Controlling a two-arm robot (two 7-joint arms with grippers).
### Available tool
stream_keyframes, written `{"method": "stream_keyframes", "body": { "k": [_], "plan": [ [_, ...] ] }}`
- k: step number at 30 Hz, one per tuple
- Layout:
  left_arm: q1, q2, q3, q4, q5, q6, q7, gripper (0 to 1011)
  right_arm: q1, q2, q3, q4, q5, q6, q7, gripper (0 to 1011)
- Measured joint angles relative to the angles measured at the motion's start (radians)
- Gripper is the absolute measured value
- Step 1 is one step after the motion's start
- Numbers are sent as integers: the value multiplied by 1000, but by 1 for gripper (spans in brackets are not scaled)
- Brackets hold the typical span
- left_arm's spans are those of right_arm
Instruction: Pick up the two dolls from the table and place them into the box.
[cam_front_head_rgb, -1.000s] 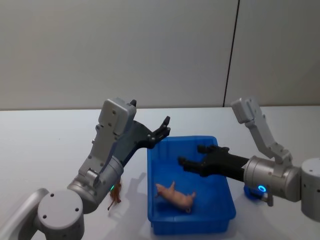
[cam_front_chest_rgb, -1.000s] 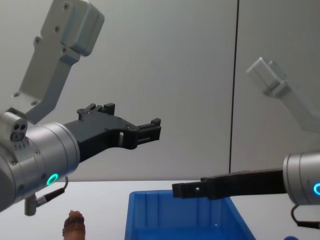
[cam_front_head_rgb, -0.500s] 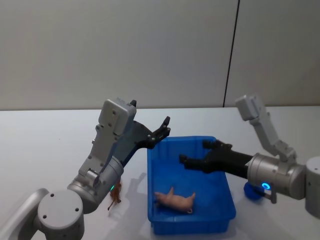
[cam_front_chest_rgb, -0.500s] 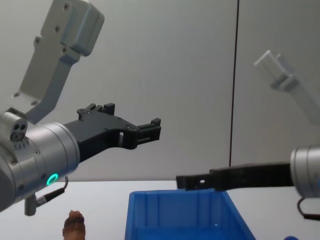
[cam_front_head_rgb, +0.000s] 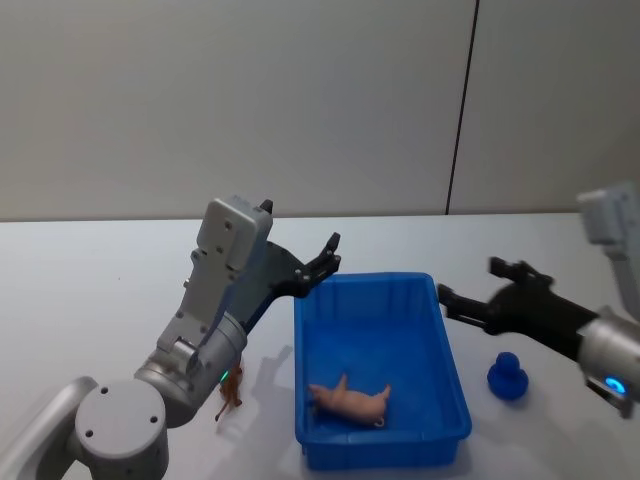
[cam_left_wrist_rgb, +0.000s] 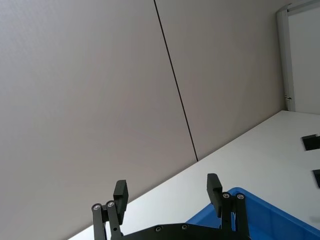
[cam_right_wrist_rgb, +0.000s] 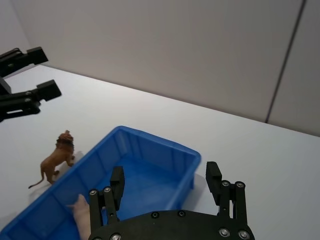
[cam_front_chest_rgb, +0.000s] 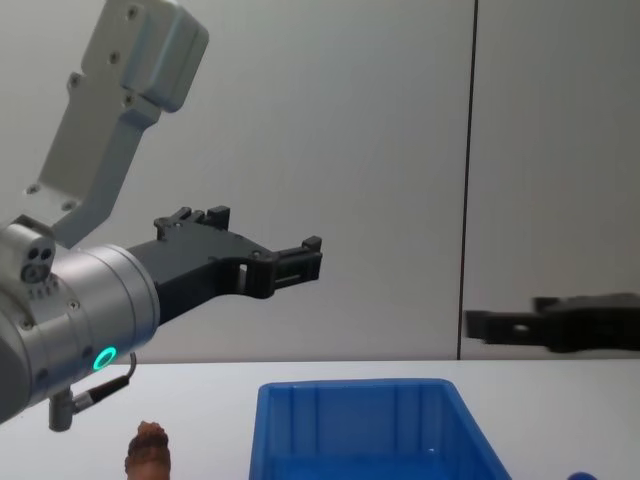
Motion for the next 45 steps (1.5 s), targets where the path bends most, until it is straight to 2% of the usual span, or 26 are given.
{"method": "stream_keyframes", "body": {
  "k": [5,12,21,27,33,45],
  "plan": [
    [0,0,0,0,0,0,0,1001,-82,48,32,-64,38,-21,-58,1001],
    [0,0,0,0,0,0,0,1001,-171,96,58,-122,71,-15,-103,1001],
    [0,0,0,0,0,0,0,1001,-244,130,68,-159,84,8,-134,1001],
    [0,0,0,0,0,0,0,1001,-264,138,68,-169,79,21,-156,1001],
    [0,0,0,0,0,0,0,1001,-271,135,62,-169,50,43,-194,1001],
    [0,0,0,0,0,0,0,1001,-215,86,31,-87,-8,88,-232,1001]
  ]
}}
